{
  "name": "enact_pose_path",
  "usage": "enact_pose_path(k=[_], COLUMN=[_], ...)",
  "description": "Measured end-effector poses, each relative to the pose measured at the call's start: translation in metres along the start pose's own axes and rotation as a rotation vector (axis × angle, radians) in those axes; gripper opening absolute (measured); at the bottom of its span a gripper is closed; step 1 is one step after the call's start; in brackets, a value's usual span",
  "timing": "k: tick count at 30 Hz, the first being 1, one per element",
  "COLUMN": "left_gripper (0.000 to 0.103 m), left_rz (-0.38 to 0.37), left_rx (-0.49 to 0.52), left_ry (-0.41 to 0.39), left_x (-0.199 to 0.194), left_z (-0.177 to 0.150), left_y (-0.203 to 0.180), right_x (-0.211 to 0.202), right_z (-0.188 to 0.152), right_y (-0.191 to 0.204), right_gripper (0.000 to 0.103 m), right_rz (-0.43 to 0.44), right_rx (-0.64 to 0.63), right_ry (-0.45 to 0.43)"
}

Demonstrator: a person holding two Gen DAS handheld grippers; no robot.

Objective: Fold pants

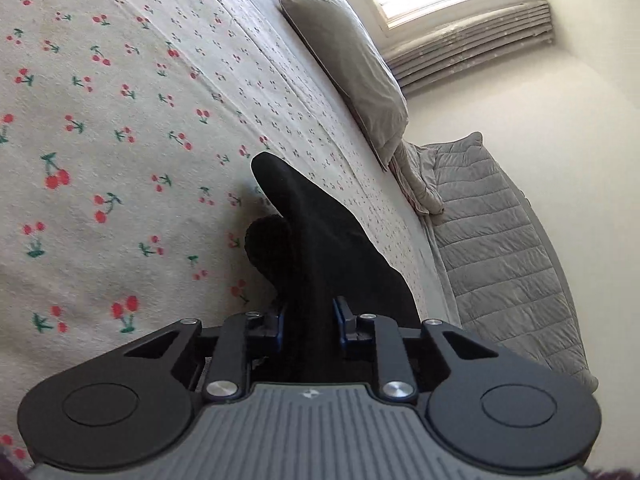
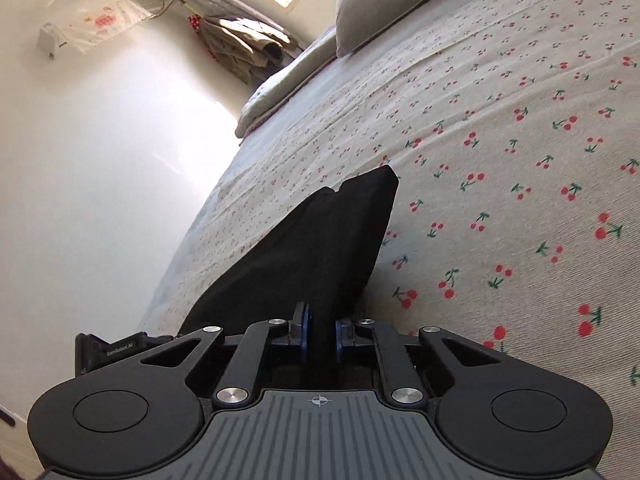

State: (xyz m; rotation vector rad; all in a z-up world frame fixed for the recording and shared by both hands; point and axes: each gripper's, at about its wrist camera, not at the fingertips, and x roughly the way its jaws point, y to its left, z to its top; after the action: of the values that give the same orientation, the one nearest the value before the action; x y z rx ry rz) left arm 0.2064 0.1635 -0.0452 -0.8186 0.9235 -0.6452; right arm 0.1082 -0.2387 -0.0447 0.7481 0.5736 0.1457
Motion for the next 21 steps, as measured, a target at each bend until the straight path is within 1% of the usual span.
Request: enact_pose_path(k=[3, 5, 7, 9, 10, 11, 12, 13, 14, 15, 17, 18, 19, 21], left_gripper=[0.022, 0.022, 0.022, 0.024, 0.027, 0.030, 0.040, 0.051, 0.055, 0.056, 0.066, 0.073, 0.076, 0.080], left_rz=[-0.030, -0.055, -0.074, -0.063, -0.039, 0.000, 0.055, 0.097, 0.138, 0.166, 0.217, 0.252, 0.272, 0.290], left_rx=[0.034, 0.048, 0.066, 0.107, 0.114, 0.116, 0.125, 0.129, 0.138, 0.166, 0.225, 0.265, 0.311, 0.391], left_ry=[0.006, -0.001, -0.023, -0.064, -0.088, -0.109, -0.123, -0.125, -0.128, -0.137, -0.156, -0.175, -0.198, -0.244], left_x=[0.033, 0.050, 0.062, 0.070, 0.073, 0.075, 0.078, 0.079, 0.080, 0.078, 0.069, 0.064, 0.059, 0.049], left_z=[0.001, 0.005, 0.011, 0.017, 0.019, 0.020, 0.021, 0.021, 0.021, 0.020, 0.017, 0.014, 0.010, -0.001], left_y=[-0.021, -0.032, -0.040, -0.045, -0.043, -0.042, -0.040, -0.037, -0.036, -0.037, -0.046, -0.054, -0.061, -0.076], right_x=[-0.019, -0.025, -0.026, -0.025, -0.023, -0.020, -0.016, -0.012, -0.009, -0.008, -0.009, -0.009, -0.011, -0.014], right_z=[0.022, 0.039, 0.055, 0.068, 0.074, 0.076, 0.079, 0.079, 0.079, 0.078, 0.074, 0.071, 0.067, 0.058], right_y=[-0.014, -0.018, -0.020, -0.026, -0.030, -0.037, -0.043, -0.049, -0.055, -0.057, -0.054, -0.049, -0.041, -0.023], right_gripper=[0.012, 0.012, 0.012, 0.014, 0.016, 0.018, 0.021, 0.031, 0.039, 0.041, 0.041, 0.041, 0.041, 0.049], right_rz=[-0.035, -0.055, -0.075, -0.075, -0.081, -0.095, -0.120, -0.154, -0.192, -0.213, -0.235, -0.240, -0.244, -0.267], right_rx=[0.014, -0.011, -0.038, -0.040, -0.034, -0.026, -0.018, -0.011, -0.009, -0.014, -0.044, -0.074, -0.118, -0.216], right_ry=[-0.051, -0.078, -0.120, -0.161, -0.173, -0.175, -0.168, -0.166, -0.168, -0.163, -0.138, -0.130, -0.127, -0.127])
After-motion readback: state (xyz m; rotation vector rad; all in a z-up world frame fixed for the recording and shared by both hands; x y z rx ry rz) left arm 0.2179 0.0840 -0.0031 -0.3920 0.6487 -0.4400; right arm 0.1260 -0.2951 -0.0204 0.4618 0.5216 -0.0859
